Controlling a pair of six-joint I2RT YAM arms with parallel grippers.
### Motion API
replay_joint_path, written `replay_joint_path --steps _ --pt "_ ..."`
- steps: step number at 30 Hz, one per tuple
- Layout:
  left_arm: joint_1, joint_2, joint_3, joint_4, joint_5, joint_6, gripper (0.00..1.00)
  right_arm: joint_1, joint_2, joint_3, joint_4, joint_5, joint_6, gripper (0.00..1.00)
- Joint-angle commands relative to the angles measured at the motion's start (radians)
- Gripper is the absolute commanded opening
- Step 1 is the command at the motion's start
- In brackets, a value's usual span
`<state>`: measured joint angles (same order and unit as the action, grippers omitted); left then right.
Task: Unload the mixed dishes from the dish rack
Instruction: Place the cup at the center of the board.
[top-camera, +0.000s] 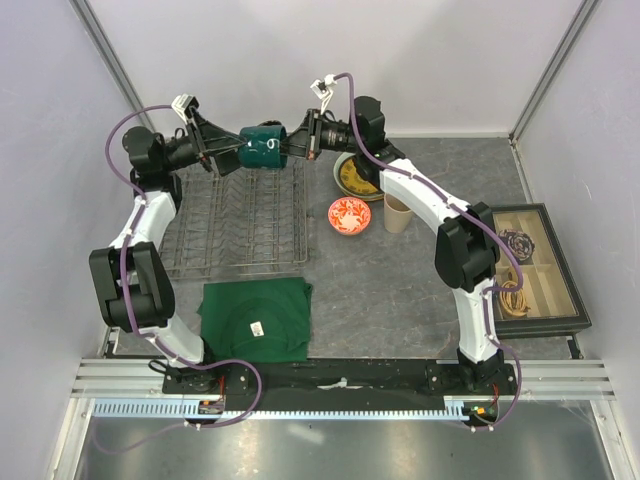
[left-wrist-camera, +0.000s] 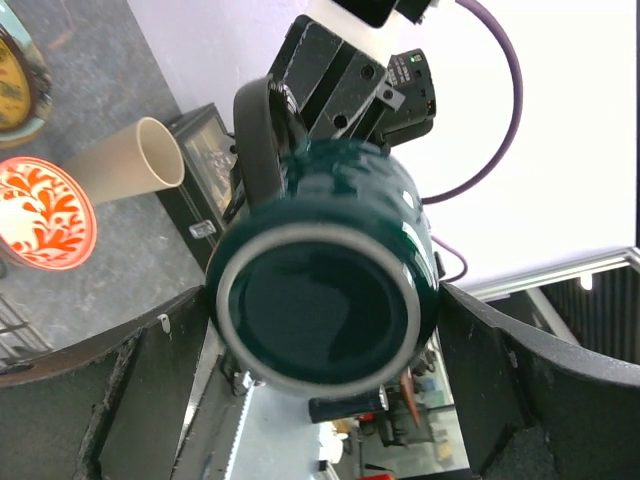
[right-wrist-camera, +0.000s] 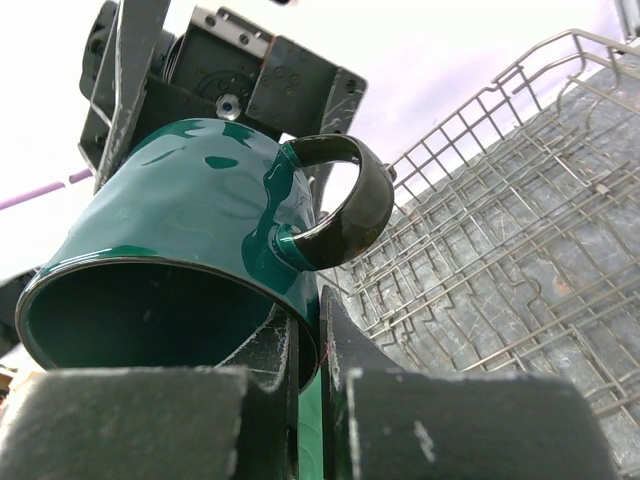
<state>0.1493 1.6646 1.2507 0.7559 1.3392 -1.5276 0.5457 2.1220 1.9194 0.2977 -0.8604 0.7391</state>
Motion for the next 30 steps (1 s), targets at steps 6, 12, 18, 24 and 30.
replay_joint_path --steps 6,12,18,24,30 --pt "0.009 -0.042 -0.014 -0.010 0.034 0.106 0.99 -0.027 -0.053 0.010 0.162 -0.025 0.126 0.00" --pt "0.033 -0.040 0.003 -0.013 0.047 0.116 0.99 -0.056 -0.065 0.004 0.077 -0.035 0.077 0.00" --pt "0.064 -0.049 0.013 -0.194 0.054 0.274 0.99 -0.115 -0.115 0.013 -0.222 0.003 -0.164 0.00" --pt "0.081 -0.060 0.107 -0.686 -0.015 0.766 0.99 -0.158 -0.168 0.059 -0.619 0.135 -0.495 0.00" --pt "0.088 -0.048 0.213 -1.107 -0.124 1.135 0.99 -0.162 -0.232 0.033 -0.908 0.328 -0.781 0.00"
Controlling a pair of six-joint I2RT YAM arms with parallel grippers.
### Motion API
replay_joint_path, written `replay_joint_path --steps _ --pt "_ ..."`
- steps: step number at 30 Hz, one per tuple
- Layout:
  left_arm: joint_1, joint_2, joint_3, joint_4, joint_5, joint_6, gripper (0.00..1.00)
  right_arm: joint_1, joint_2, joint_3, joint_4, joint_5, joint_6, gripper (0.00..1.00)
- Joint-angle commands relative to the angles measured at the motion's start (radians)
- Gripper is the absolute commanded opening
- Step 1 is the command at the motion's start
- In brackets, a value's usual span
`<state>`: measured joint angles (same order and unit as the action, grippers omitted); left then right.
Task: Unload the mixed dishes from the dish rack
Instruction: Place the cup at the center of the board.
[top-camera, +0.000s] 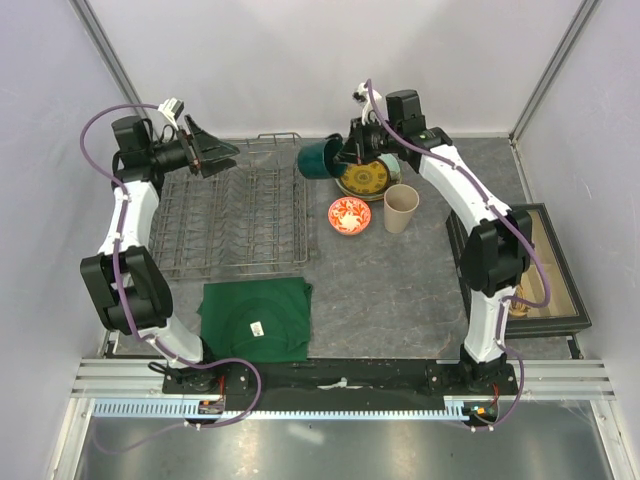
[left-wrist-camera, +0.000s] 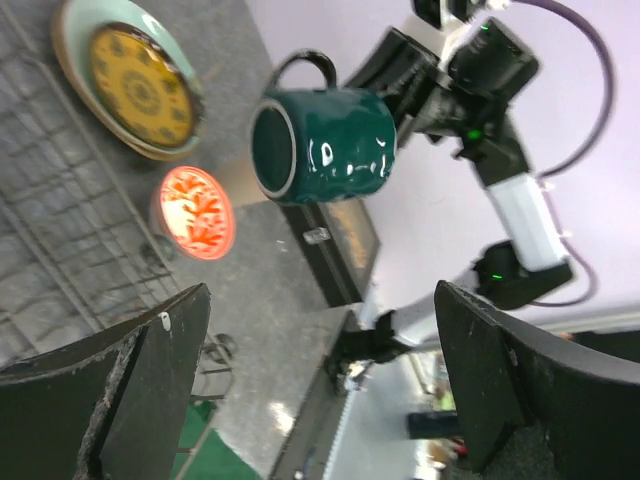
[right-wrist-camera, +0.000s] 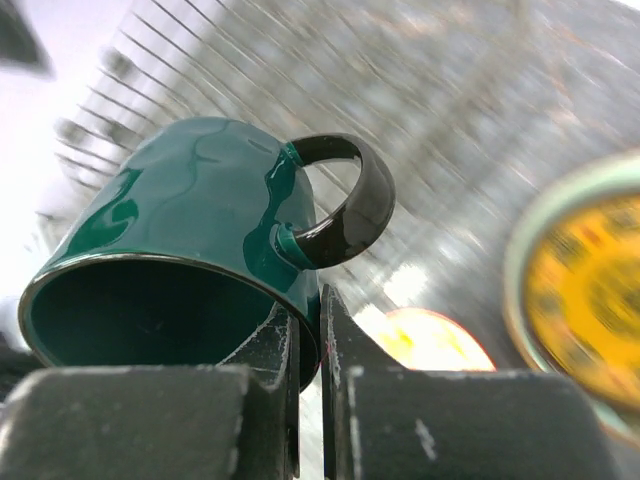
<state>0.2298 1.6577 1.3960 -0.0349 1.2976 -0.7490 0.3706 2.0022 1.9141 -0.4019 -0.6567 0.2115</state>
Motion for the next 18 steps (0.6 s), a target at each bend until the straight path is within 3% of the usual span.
replay_joint_path --steps 1,7,13,18 --pt "0.009 -0.041 0.083 -0.345 -0.099 0.390 0.99 0.014 -0.121 0.036 -0.239 0.143 -0.277 0.00" --pt "0.006 -0.027 0.116 -0.514 -0.207 0.595 0.99 0.014 -0.160 0.025 -0.437 0.245 -0.444 0.00" --pt "0.008 -0.007 0.141 -0.618 -0.261 0.689 0.99 0.017 -0.174 0.049 -0.630 0.324 -0.573 0.00" --pt "0.006 -0.001 0.153 -0.663 -0.308 0.732 0.99 0.031 -0.230 -0.050 -0.699 0.397 -0.679 0.00"
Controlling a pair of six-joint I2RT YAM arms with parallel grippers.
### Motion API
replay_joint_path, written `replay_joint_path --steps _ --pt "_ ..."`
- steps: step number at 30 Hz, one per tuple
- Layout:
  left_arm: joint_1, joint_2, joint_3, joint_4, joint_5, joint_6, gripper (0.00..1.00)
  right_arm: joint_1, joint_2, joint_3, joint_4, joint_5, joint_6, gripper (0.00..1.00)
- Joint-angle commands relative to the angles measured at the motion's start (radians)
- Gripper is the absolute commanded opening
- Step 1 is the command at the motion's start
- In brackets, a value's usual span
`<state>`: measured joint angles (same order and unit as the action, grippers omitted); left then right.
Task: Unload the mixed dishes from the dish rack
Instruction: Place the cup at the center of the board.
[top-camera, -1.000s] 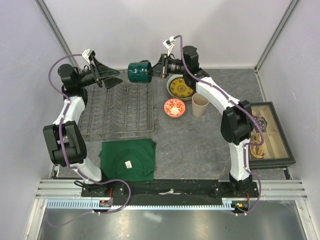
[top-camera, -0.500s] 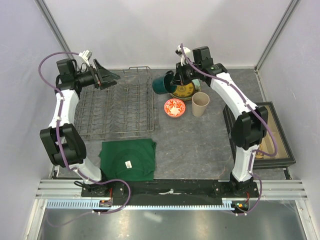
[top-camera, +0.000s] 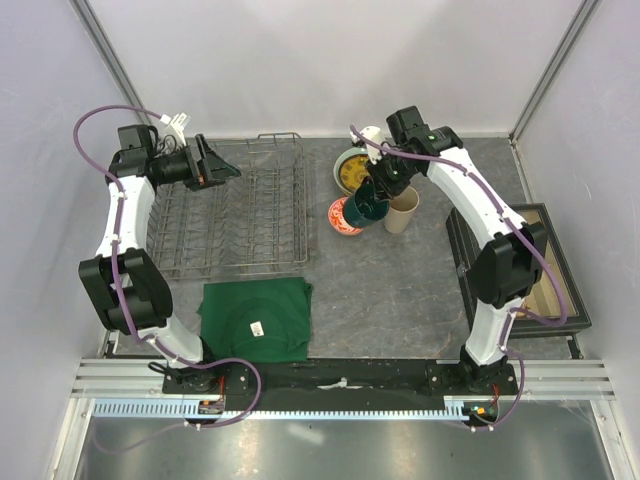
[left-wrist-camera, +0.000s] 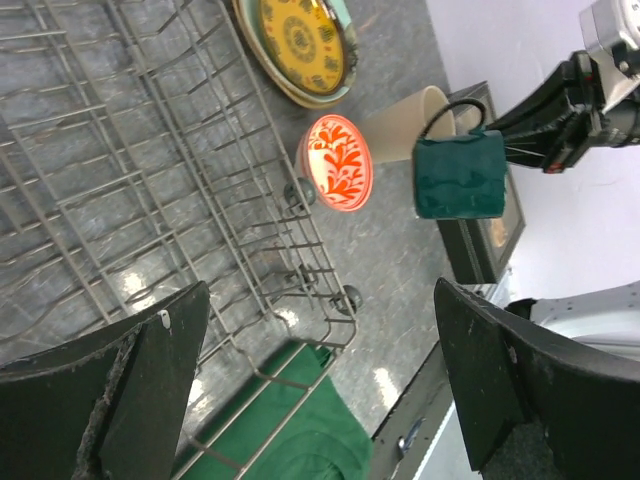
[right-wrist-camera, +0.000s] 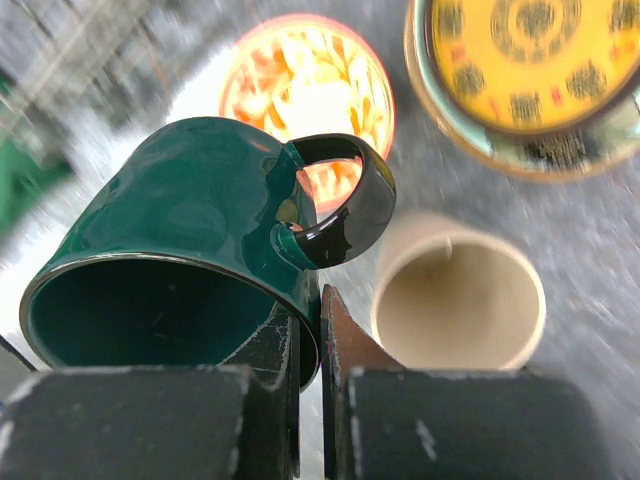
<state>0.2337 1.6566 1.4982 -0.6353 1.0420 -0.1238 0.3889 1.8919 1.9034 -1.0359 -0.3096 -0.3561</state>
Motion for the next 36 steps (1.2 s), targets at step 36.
replay_joint_path --steps 36 --pt "0.003 0.006 0.051 -0.130 -0.145 0.208 0.99 0.185 -0.068 -0.388 0.155 0.230 -0.132 0.00"
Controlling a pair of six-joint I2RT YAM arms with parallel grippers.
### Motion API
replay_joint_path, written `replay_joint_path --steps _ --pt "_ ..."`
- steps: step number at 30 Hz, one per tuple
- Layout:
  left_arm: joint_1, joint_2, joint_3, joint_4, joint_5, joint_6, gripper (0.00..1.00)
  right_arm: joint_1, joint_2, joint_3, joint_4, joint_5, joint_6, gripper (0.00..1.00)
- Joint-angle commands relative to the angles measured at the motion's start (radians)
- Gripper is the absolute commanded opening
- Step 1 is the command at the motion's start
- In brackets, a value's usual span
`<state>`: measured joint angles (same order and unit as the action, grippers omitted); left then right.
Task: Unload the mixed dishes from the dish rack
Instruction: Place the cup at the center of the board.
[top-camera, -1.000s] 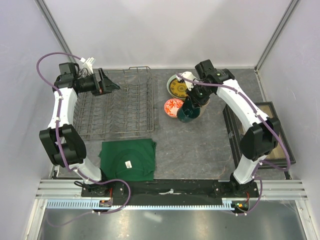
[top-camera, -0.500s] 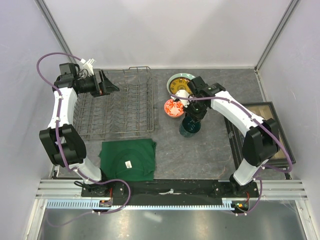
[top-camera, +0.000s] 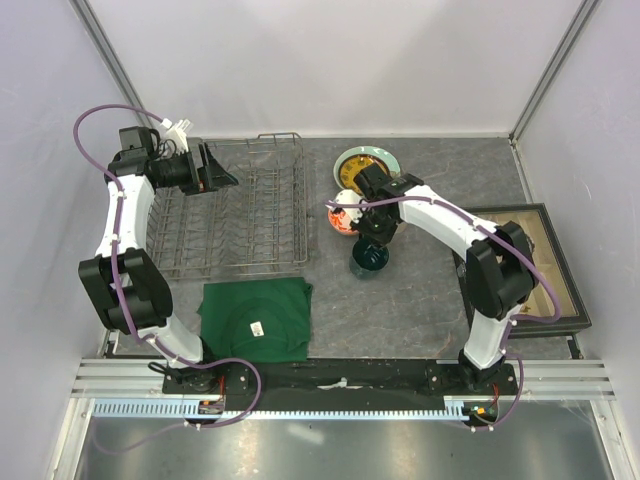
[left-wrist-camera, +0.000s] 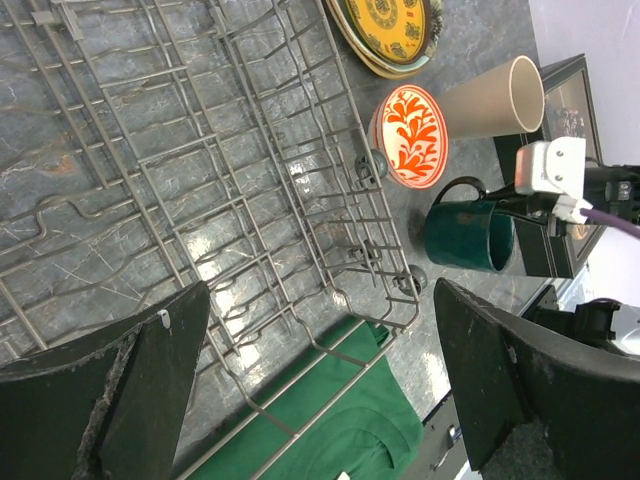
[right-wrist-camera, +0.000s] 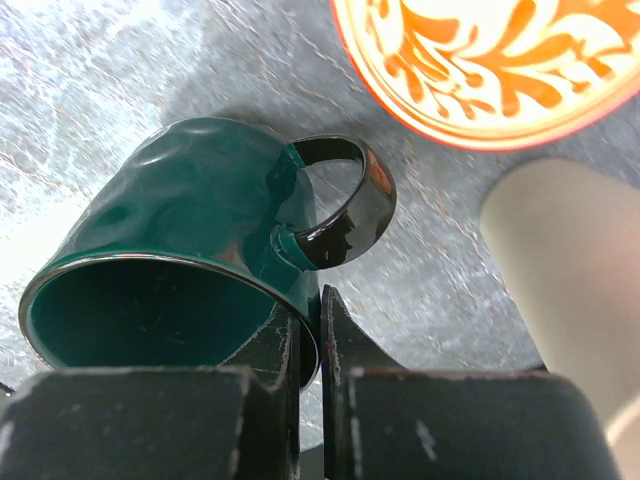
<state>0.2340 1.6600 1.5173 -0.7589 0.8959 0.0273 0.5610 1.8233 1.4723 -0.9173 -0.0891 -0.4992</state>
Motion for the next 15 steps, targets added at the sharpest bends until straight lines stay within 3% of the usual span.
replay_joint_path --steps 1,15 --pt "0.002 0.001 0.034 -0.008 0.003 0.060 0.99 0.013 0.005 0.046 0.037 0.012 0.007 0.00" --pt "0.002 0.006 0.027 -0.017 0.024 0.079 0.99 0.008 0.007 0.043 -0.014 0.081 -0.073 0.00"
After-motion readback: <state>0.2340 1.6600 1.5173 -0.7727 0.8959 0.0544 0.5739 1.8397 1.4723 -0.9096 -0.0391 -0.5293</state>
